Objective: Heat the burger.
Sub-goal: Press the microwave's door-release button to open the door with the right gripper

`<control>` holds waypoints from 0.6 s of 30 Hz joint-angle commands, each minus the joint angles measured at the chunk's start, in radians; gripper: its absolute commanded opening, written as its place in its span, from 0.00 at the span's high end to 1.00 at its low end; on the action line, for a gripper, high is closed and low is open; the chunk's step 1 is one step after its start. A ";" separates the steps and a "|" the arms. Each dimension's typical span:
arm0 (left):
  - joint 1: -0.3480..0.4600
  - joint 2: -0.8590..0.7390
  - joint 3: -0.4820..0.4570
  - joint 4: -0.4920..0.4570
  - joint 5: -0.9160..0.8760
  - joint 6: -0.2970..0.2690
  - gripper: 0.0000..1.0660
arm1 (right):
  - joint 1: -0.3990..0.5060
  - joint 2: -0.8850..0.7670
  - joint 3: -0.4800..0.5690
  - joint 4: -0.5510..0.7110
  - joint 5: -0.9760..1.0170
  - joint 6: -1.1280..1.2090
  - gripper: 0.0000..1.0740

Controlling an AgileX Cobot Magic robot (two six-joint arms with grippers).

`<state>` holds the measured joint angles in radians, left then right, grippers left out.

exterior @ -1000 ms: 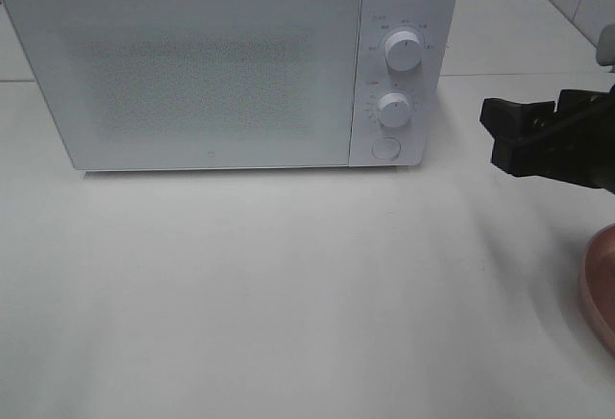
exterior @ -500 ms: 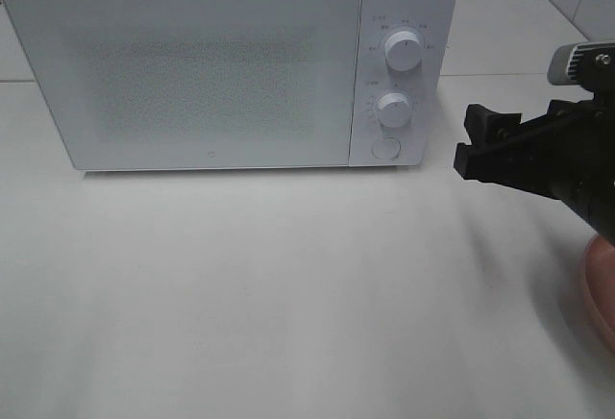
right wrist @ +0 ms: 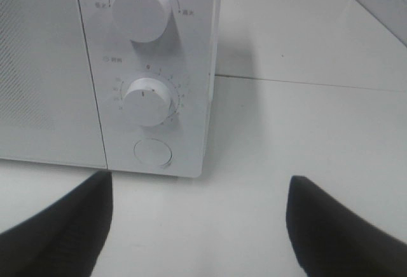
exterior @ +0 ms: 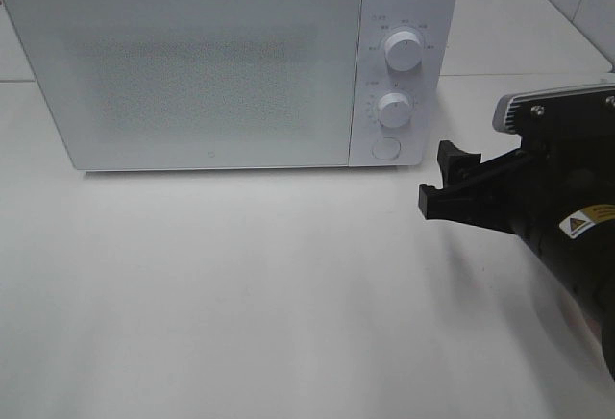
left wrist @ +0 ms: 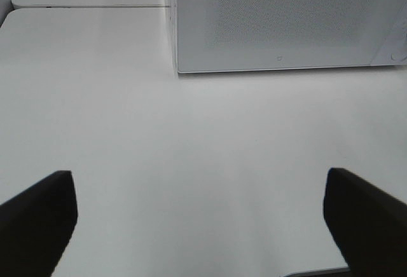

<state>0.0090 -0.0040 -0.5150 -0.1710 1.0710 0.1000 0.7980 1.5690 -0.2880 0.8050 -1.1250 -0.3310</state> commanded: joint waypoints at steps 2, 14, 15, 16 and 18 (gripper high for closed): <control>-0.001 -0.018 0.001 -0.011 -0.002 0.001 0.08 | 0.011 0.028 0.001 -0.003 -0.011 0.039 0.32; -0.001 -0.018 0.001 -0.011 -0.002 0.001 0.08 | 0.011 0.063 0.001 -0.006 -0.015 0.112 0.32; -0.001 -0.018 0.001 -0.011 -0.002 0.001 0.08 | 0.011 0.063 0.001 -0.006 -0.015 0.115 0.32; -0.001 -0.018 0.001 -0.011 -0.002 0.001 0.08 | 0.011 0.063 0.001 -0.007 -0.017 0.130 0.33; -0.001 -0.018 0.001 -0.011 -0.002 0.001 0.08 | 0.011 0.063 0.001 -0.007 -0.022 0.150 0.34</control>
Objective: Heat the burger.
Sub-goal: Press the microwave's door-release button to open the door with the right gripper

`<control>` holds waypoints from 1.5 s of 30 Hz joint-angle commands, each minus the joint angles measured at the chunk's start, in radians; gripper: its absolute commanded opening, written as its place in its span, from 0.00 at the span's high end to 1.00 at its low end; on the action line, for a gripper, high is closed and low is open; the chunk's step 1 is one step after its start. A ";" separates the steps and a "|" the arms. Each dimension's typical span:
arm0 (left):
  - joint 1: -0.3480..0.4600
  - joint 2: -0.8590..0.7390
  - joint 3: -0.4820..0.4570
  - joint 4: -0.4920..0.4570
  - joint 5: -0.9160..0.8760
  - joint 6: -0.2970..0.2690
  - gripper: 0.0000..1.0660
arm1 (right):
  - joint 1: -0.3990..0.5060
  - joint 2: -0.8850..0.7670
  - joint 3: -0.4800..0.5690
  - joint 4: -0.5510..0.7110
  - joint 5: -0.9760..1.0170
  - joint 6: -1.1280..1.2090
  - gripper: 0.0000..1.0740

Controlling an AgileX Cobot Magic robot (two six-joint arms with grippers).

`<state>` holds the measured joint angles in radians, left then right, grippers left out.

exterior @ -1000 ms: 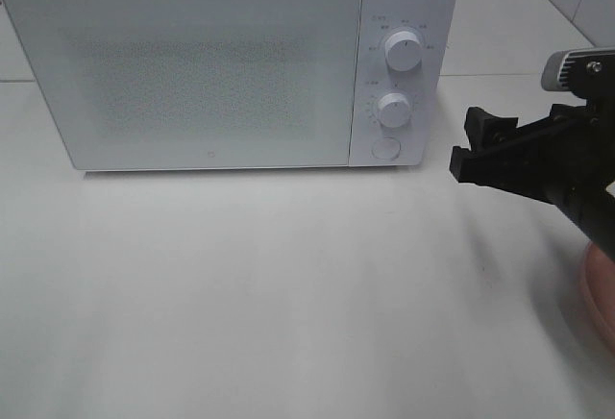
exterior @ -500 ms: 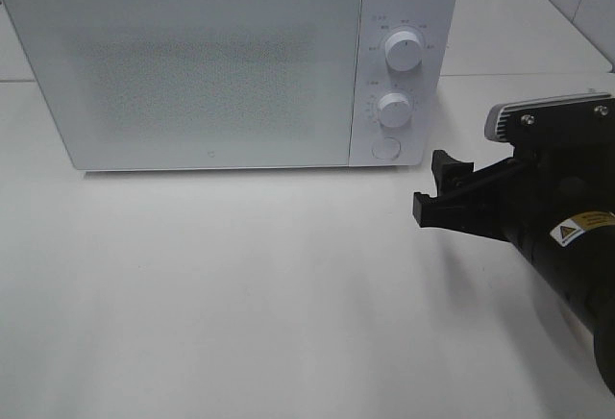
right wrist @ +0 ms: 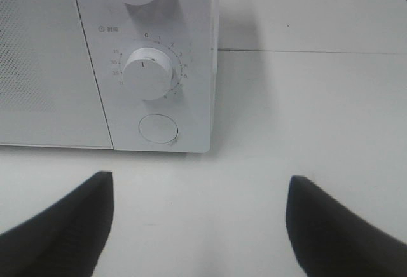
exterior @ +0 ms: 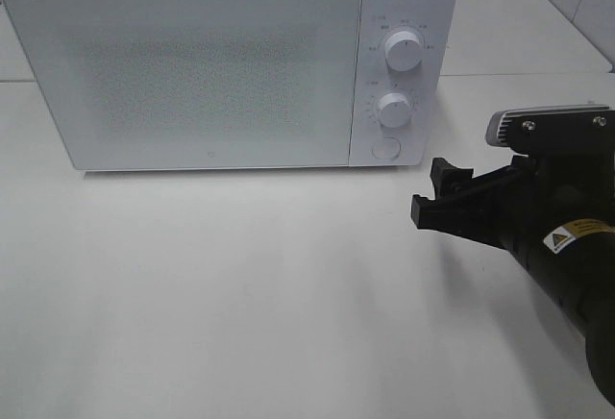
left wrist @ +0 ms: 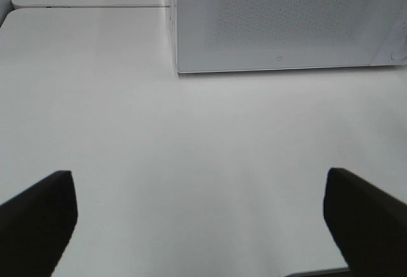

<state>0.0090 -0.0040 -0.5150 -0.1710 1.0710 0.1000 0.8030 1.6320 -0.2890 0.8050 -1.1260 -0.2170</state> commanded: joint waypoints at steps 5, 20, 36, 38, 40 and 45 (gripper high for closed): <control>-0.001 -0.018 0.001 -0.011 -0.002 0.001 0.08 | 0.006 0.000 0.002 -0.012 -0.022 0.243 0.44; -0.001 -0.018 0.001 -0.011 -0.002 0.001 0.08 | 0.006 0.000 0.002 -0.020 0.047 1.041 0.82; -0.001 -0.018 0.001 -0.011 -0.002 0.001 0.08 | 0.006 0.000 0.002 -0.152 0.071 1.450 1.00; -0.001 -0.018 0.001 -0.011 -0.002 0.001 0.08 | 0.006 0.000 0.002 -0.150 0.072 1.454 1.00; -0.001 -0.018 0.001 -0.011 -0.002 0.001 0.08 | 0.006 0.000 0.002 -0.138 0.096 1.468 1.00; -0.001 -0.018 0.001 -0.011 -0.002 0.001 0.08 | 0.006 0.000 0.002 -0.134 0.116 1.476 1.00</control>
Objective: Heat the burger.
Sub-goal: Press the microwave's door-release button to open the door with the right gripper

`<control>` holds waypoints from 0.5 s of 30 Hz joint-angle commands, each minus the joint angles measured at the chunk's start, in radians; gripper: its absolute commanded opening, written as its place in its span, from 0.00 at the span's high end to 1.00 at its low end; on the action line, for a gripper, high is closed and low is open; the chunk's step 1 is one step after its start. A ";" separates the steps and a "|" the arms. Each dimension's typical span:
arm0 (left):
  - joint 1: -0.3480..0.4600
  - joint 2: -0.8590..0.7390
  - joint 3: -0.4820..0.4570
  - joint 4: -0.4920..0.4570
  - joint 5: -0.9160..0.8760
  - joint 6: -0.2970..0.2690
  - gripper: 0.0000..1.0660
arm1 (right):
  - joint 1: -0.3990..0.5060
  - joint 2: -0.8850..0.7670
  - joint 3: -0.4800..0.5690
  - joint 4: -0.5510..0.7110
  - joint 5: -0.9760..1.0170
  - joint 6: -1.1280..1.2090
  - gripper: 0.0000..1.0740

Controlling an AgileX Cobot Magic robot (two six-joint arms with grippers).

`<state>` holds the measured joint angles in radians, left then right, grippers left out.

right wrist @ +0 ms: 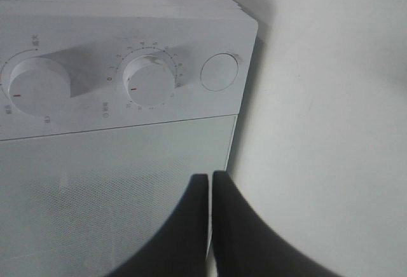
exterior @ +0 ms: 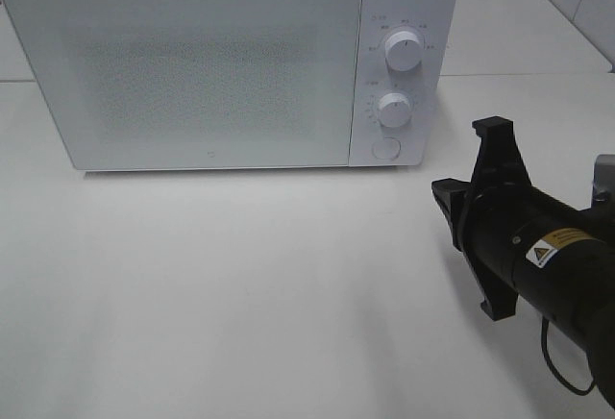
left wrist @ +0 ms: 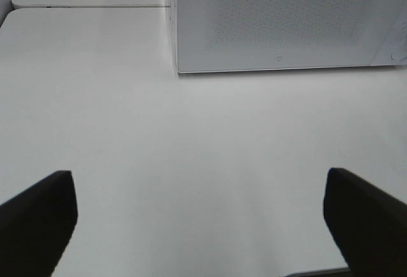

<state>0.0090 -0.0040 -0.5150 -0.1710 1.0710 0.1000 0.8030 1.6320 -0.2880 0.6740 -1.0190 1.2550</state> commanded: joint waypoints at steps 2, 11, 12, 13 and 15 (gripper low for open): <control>-0.001 -0.018 0.001 -0.011 -0.002 0.001 0.08 | 0.002 0.001 -0.004 -0.003 0.009 0.005 1.00; -0.001 -0.018 0.001 -0.011 -0.002 0.001 0.08 | 0.002 0.102 -0.076 0.022 0.017 0.064 1.00; -0.001 -0.018 0.001 -0.011 -0.002 0.001 0.08 | 0.002 0.102 -0.076 0.022 0.017 0.064 1.00; -0.001 -0.018 0.001 -0.011 -0.002 0.001 0.08 | 0.002 0.122 -0.091 0.025 0.024 0.066 1.00; -0.001 -0.018 0.001 -0.011 -0.002 0.001 0.08 | 0.002 0.141 -0.110 0.028 0.044 0.066 1.00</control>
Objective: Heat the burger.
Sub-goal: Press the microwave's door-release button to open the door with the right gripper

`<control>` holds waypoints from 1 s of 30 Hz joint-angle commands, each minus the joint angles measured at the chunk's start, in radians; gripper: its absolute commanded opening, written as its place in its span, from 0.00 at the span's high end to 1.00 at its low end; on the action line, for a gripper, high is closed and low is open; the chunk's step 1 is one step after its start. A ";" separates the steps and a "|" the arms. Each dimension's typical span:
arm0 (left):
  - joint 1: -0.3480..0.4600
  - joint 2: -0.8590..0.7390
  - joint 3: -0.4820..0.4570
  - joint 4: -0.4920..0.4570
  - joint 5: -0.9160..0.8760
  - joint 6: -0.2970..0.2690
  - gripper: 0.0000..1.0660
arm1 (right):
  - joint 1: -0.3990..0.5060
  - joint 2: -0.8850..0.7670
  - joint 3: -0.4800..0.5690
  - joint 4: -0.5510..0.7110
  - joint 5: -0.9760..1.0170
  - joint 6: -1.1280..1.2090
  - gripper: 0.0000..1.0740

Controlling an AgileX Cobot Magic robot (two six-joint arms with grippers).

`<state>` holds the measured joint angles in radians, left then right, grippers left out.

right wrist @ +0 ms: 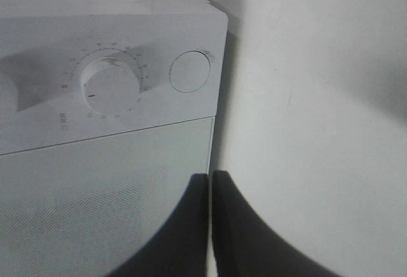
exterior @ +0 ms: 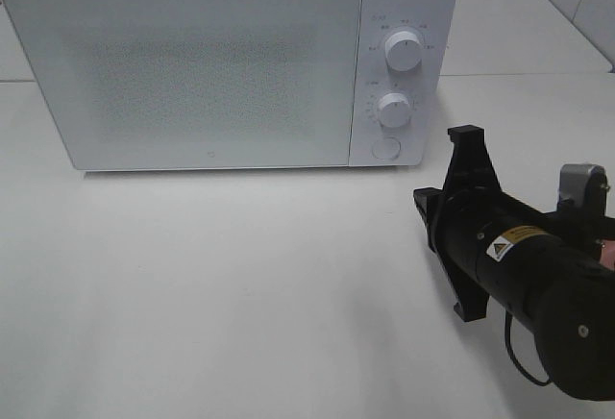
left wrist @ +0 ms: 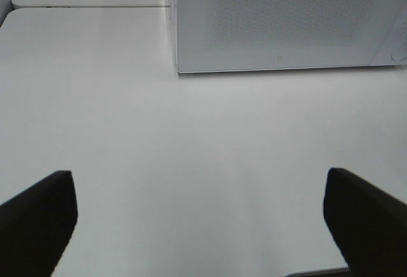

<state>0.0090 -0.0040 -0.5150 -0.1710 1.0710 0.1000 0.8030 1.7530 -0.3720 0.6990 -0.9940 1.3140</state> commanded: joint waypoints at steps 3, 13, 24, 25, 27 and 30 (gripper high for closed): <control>-0.001 -0.018 0.001 -0.011 -0.002 0.001 0.08 | 0.002 0.055 -0.058 0.006 0.045 0.010 1.00; -0.001 -0.018 0.001 -0.011 -0.002 0.001 0.08 | -0.082 0.117 -0.164 -0.008 0.150 -0.006 1.00; -0.001 -0.018 0.001 -0.011 -0.002 0.001 0.08 | -0.148 0.144 -0.249 -0.010 0.180 -0.070 1.00; -0.001 -0.018 0.001 -0.011 -0.002 0.001 0.08 | -0.148 0.144 -0.249 -0.010 0.180 -0.070 1.00; -0.001 -0.018 0.001 -0.011 -0.002 0.001 0.08 | -0.164 0.144 -0.268 -0.012 0.186 -0.093 1.00; -0.001 -0.018 0.001 -0.011 -0.002 0.001 0.08 | -0.189 0.153 -0.303 -0.014 0.221 -0.123 1.00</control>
<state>0.0090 -0.0040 -0.5150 -0.1710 1.0710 0.1000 0.6280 1.8970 -0.6550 0.7000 -0.7970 1.2230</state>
